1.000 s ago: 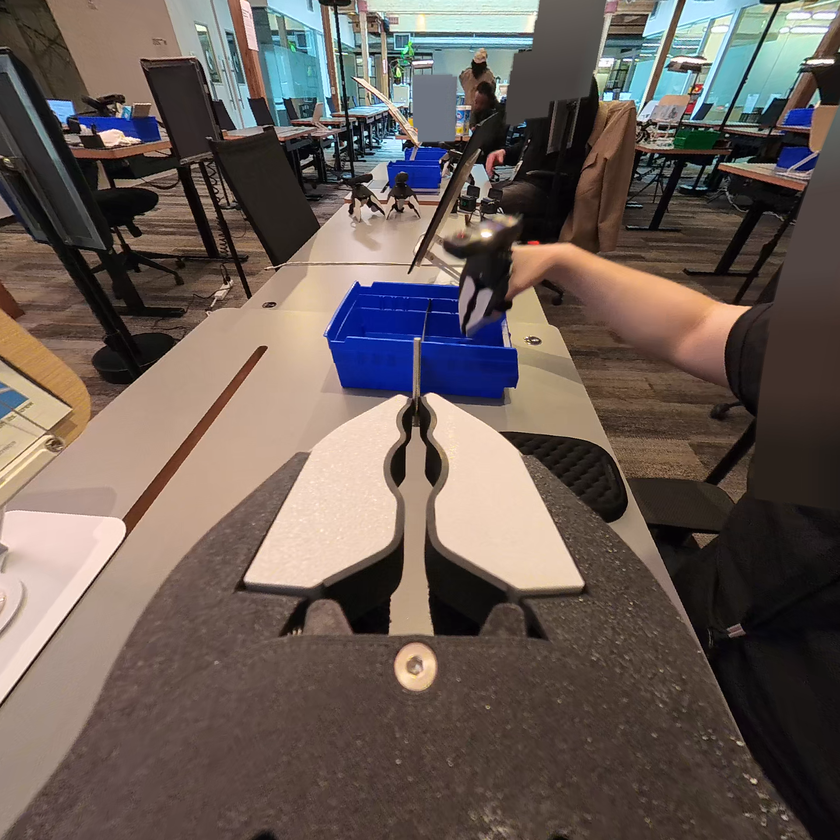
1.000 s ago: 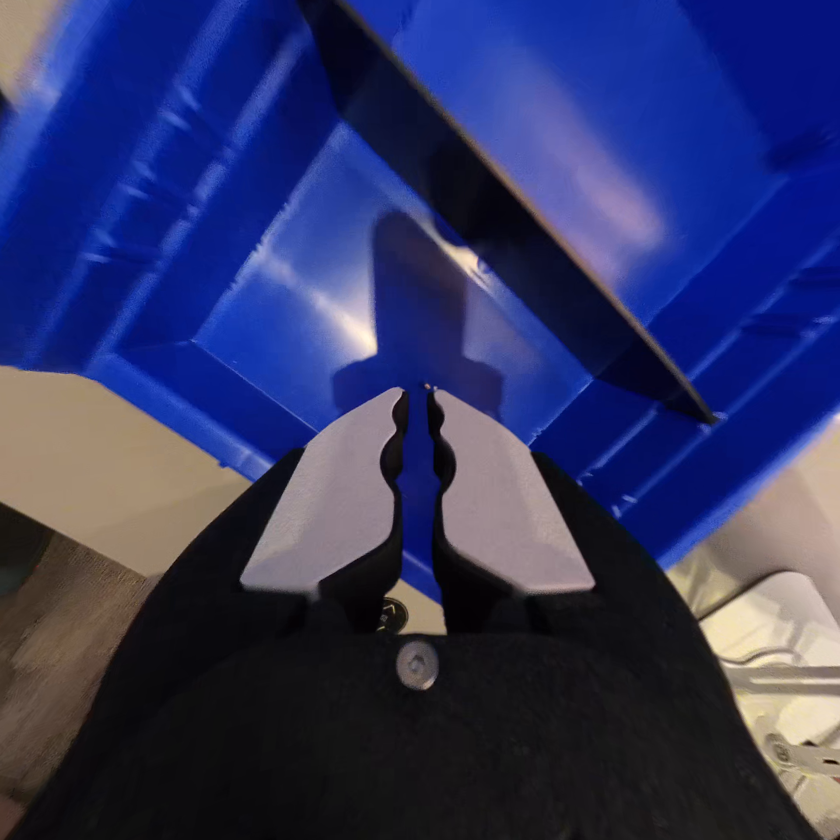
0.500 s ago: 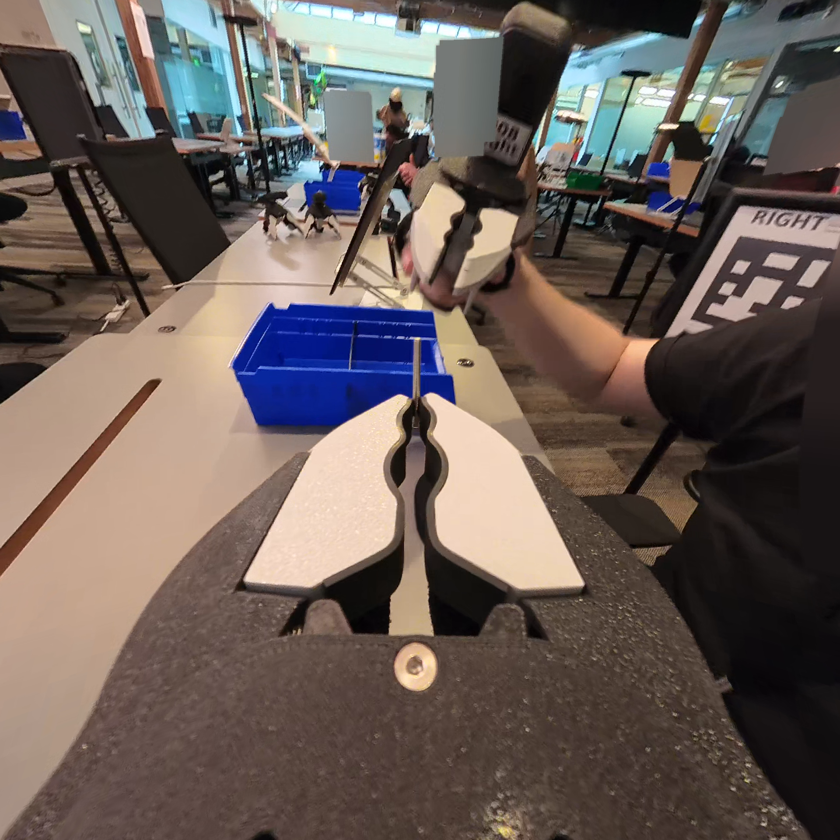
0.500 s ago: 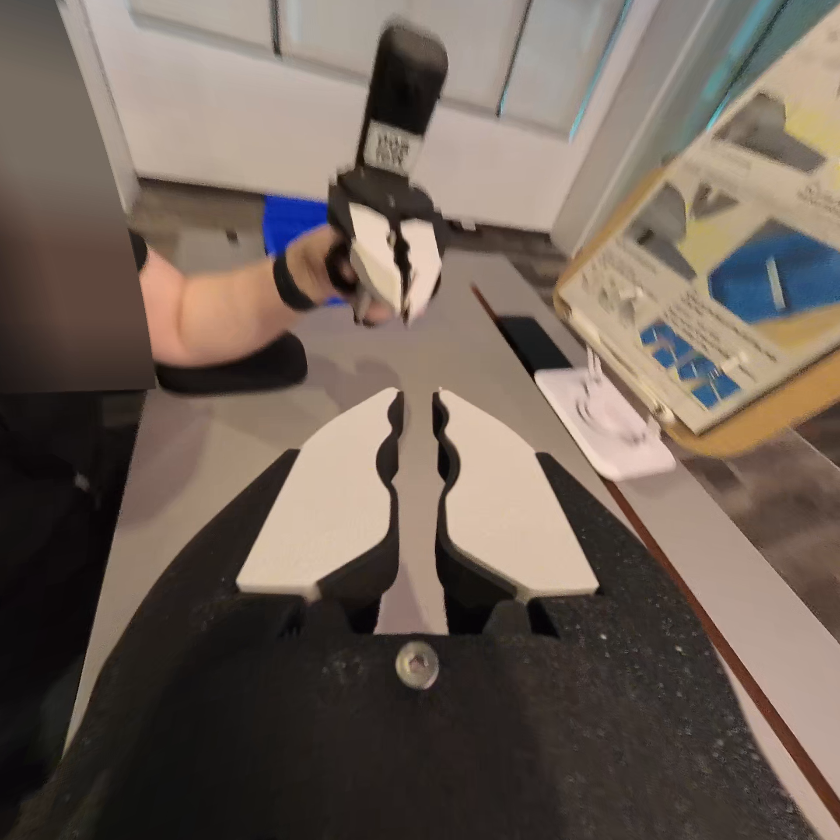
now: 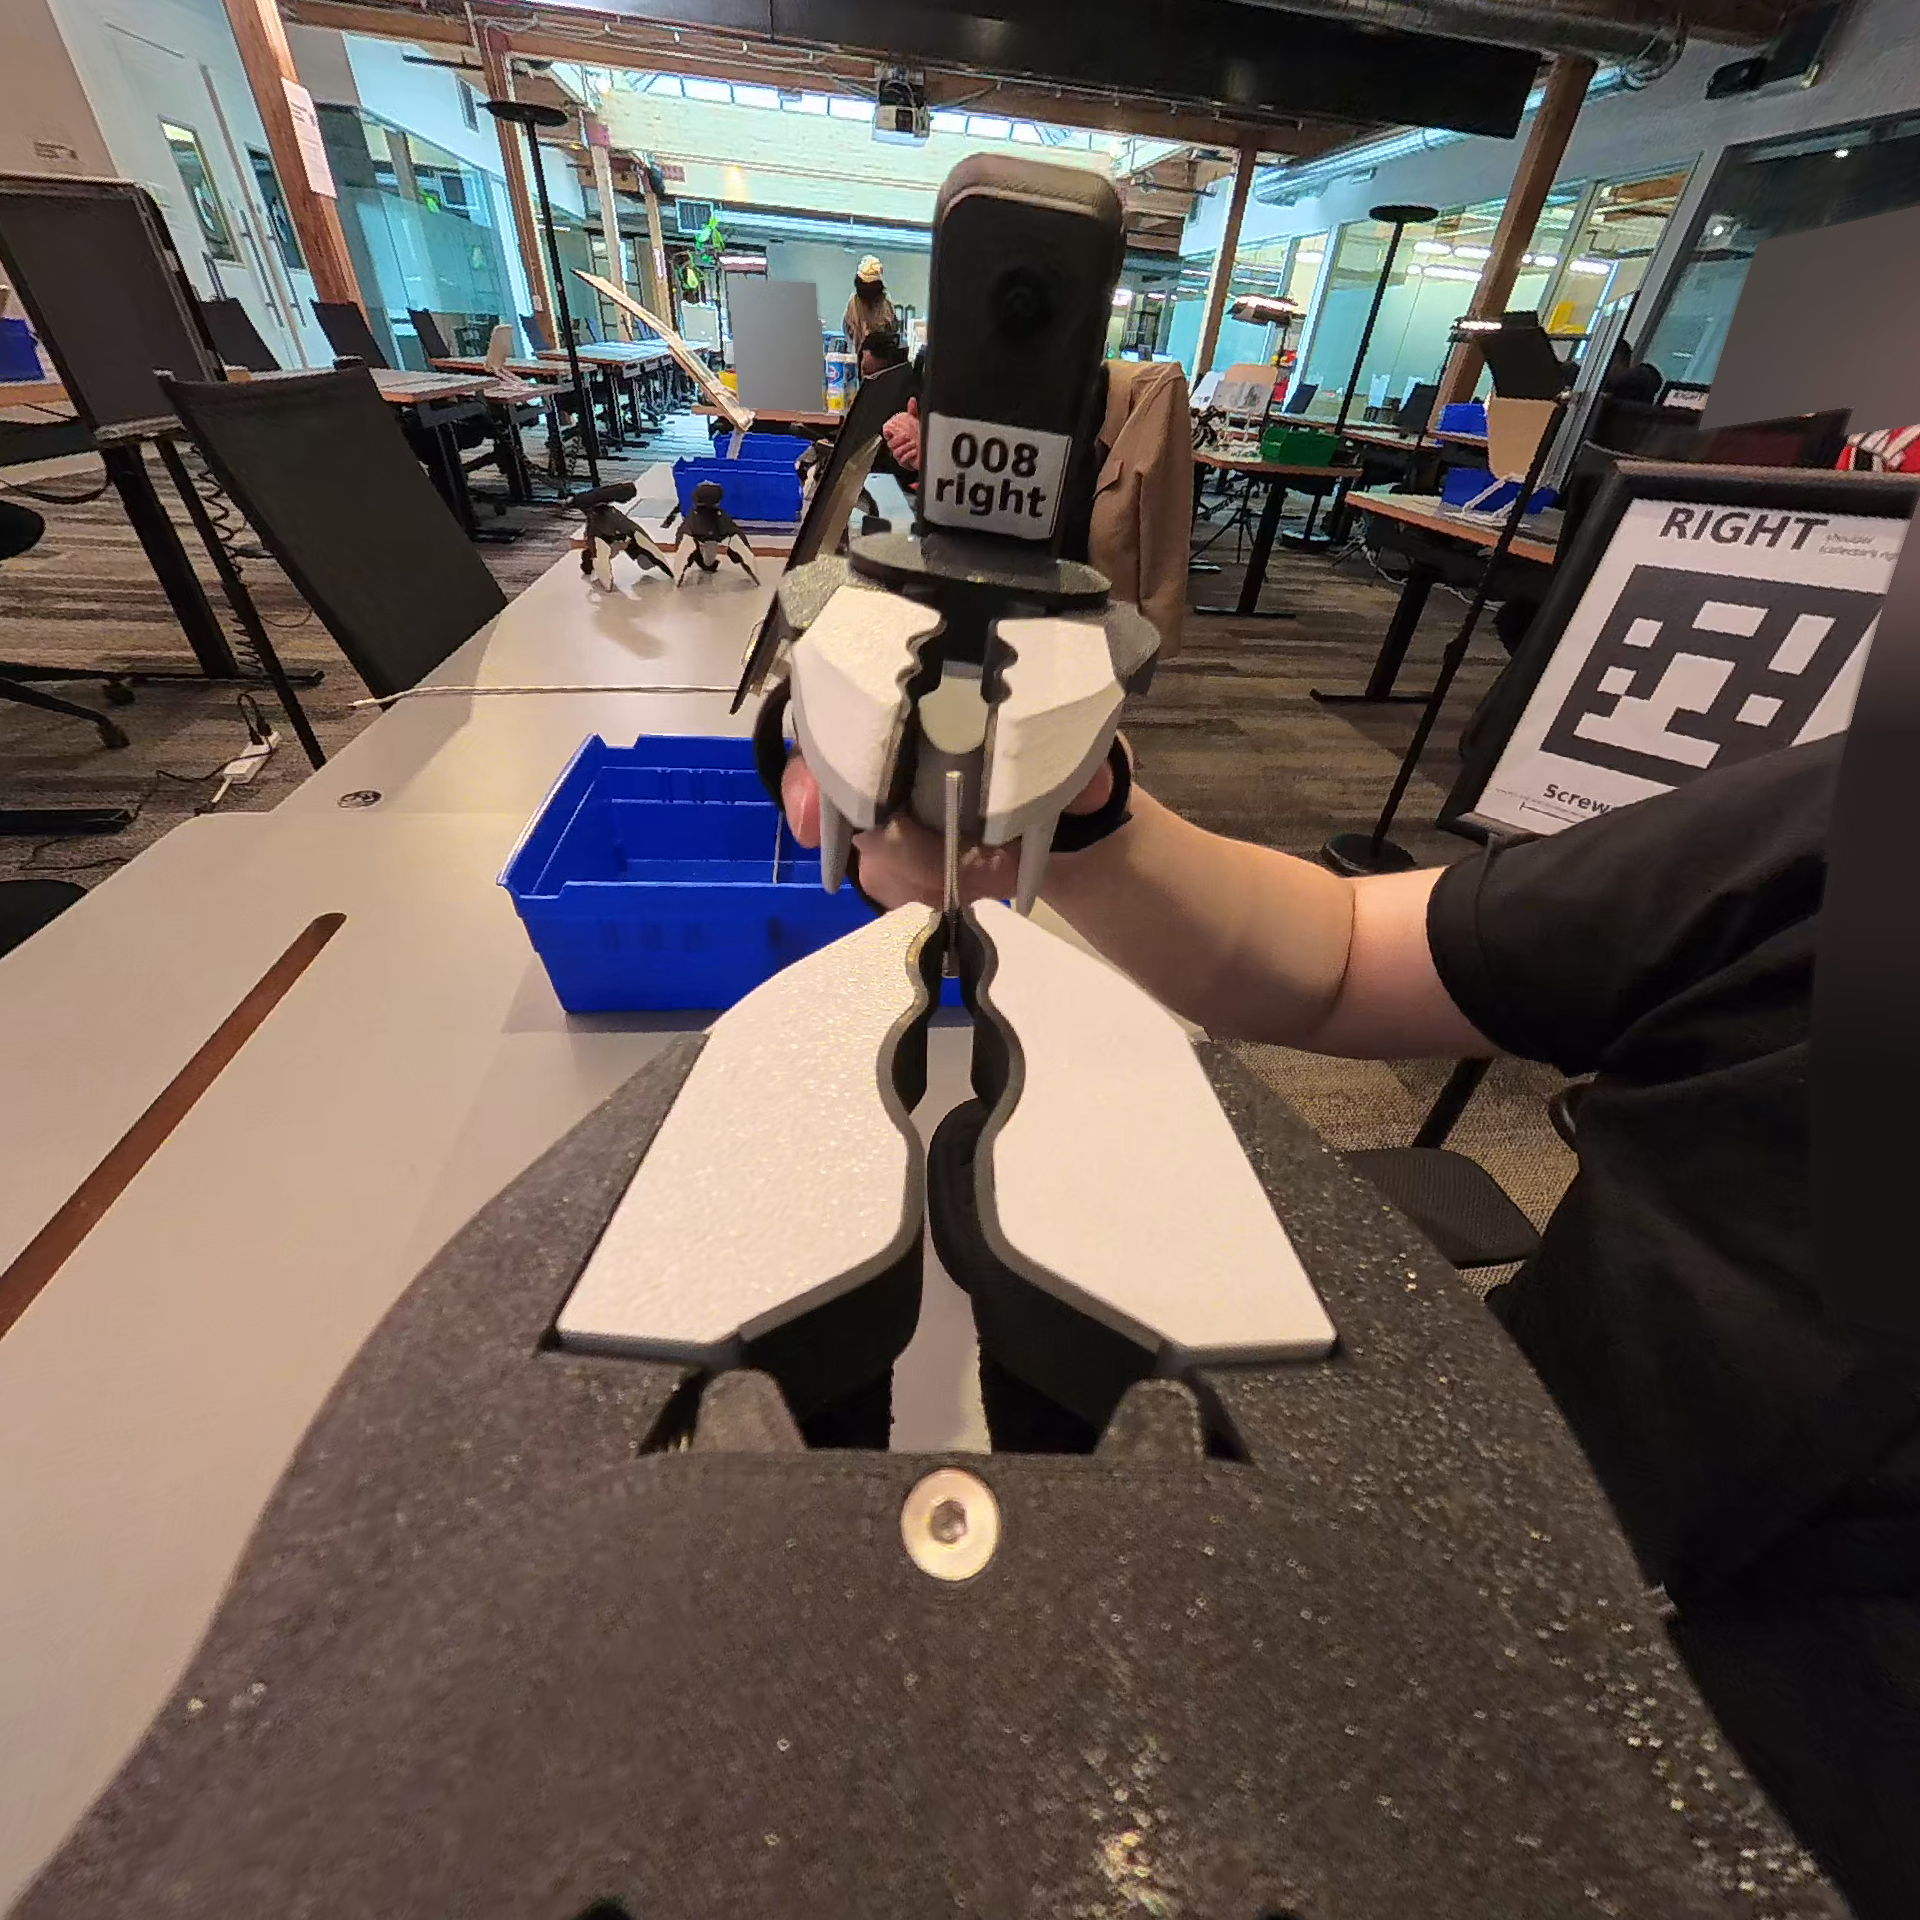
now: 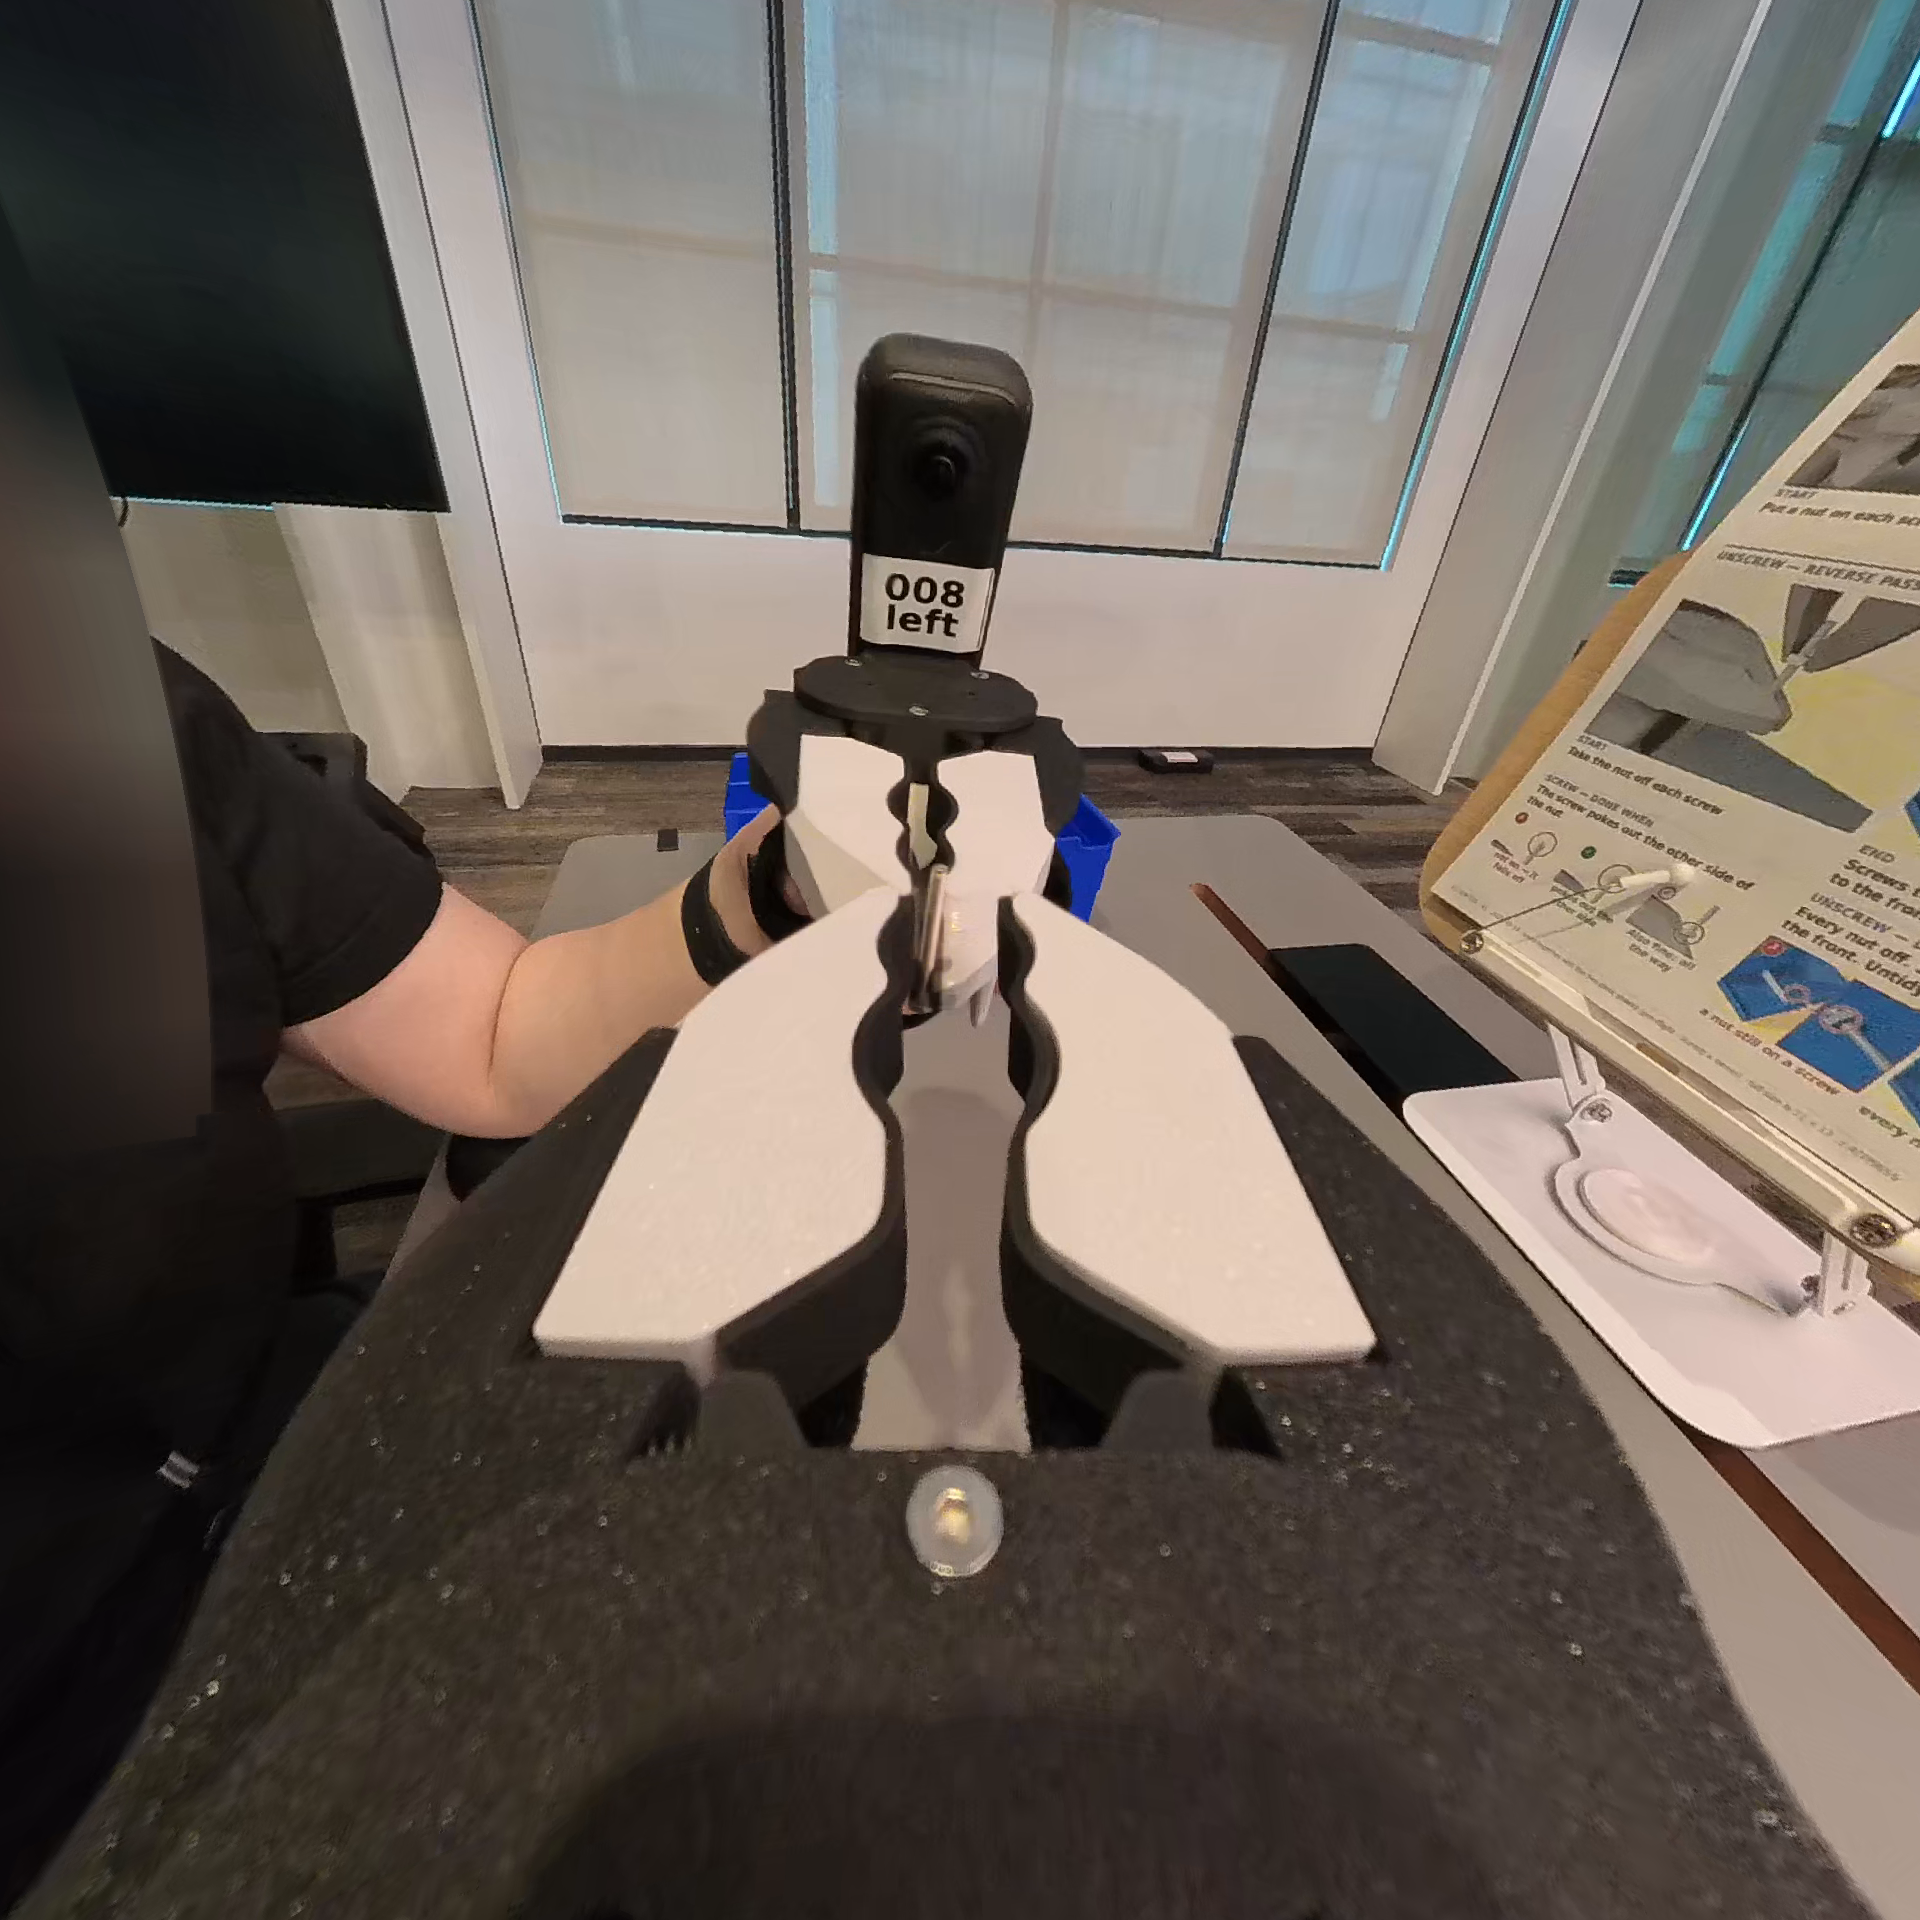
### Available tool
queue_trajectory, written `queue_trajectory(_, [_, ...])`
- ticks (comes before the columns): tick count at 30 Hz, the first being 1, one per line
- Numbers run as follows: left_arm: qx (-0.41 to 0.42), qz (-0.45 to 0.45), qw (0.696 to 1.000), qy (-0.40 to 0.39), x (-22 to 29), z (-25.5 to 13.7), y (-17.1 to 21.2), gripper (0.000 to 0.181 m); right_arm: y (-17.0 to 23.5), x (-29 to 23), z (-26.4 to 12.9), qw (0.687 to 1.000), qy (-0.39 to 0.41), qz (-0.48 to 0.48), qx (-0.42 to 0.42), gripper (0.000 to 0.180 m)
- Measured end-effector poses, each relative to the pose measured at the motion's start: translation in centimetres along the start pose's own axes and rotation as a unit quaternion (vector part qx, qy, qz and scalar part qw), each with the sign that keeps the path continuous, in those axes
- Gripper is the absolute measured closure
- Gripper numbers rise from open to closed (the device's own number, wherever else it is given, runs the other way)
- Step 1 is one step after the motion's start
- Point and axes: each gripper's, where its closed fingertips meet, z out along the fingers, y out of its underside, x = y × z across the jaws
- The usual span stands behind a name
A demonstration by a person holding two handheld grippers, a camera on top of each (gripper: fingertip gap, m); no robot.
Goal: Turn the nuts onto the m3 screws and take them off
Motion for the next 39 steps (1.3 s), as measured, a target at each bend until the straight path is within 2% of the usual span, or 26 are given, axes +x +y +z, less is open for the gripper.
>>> queue_trajectory(5, [0.001, 0.005, 1.0, 0.002, 0.3, 0.0, -0.2, 0.178, 0.3, -0.7, 0.5, 1.0, -0.018, -0.007, -0.006, 0.177])
queue_trajectory(9, [0.007, 0.0, 1.0, 0.008, 0.6, -0.1, -0.4, 0.178, 0.1, -1.1, 0.6, 1.0, -0.028, -0.003, -0.002, 0.177])
queue_trajectory(10, [0.009, -0.001, 1.0, 0.005, 0.5, -0.1, -0.5, 0.176, 0.0, -1.0, 0.5, 1.0, -0.024, -0.003, 0.001, 0.178])
queue_trajectory(12, [0.011, 0.0, 1.0, 0.0, 0.4, -0.1, -0.6, 0.159, -0.3, -0.9, 0.1, 1.0, -0.022, 0.006, 0.011, 0.177])
queue_trajectory(15, [-0.005, 0.004, 1.0, -0.018, 0.0, -0.2, -0.2, 0.14, -1.0, -0.1, -1.6, 1.0, -0.002, 0.024, 0.015, 0.177])
queue_trajectory(18, [-0.013, 0.007, 0.999, -0.034, -0.3, -0.7, -0.2, 0.137, -1.6, 2.9, -6.4, 0.995, 0.084, -0.006, -0.057, 0.177])
queue_trajectory(20, [-0.012, 0.006, 0.999, -0.035, -0.4, -1.0, -0.3, 0.139, -0.3, 6.8, -11.7, 0.97, 0.16, -0.045, -0.177, 0.177])
queue_trajectory(23, [-0.014, 0.01, 0.999, -0.045, -0.7, -1.3, -0.3, 0.142, 5.0, 12.8, -21.6, 0.89, 0.227, -0.029, -0.395, 0.177])
queue_trajectory(25, [-0.021, 0.012, 0.998, -0.05, -0.9, -1.4, -0.2, 0.142, 9.1, 15.4, -27.5, 0.837, 0.249, 0.033, -0.487, 0.177])
queue_trajectory(27, [-0.024, 0.012, 0.998, -0.055, -1.1, -1.4, 0.0, 0.142, 13.0, 16.6, -31.0, 0.806, 0.235, 0.075, -0.538, 0.177])
queue_trajectory(33, [-0.015, 0.001, 0.998, -0.054, -1.3, -1.9, -0.2, 0.142, 23.2, 18.3, -35.5, 0.727, 0.154, 0.079, -0.664, 0.177])
queue_trajectory(39, [0.0, -0.007, 0.997, -0.075, -2.4, -3.0, -0.7, 0.141, 27.4, 18.6, -36.1, 0.703, 0.107, 0.087, -0.697, 0.177])
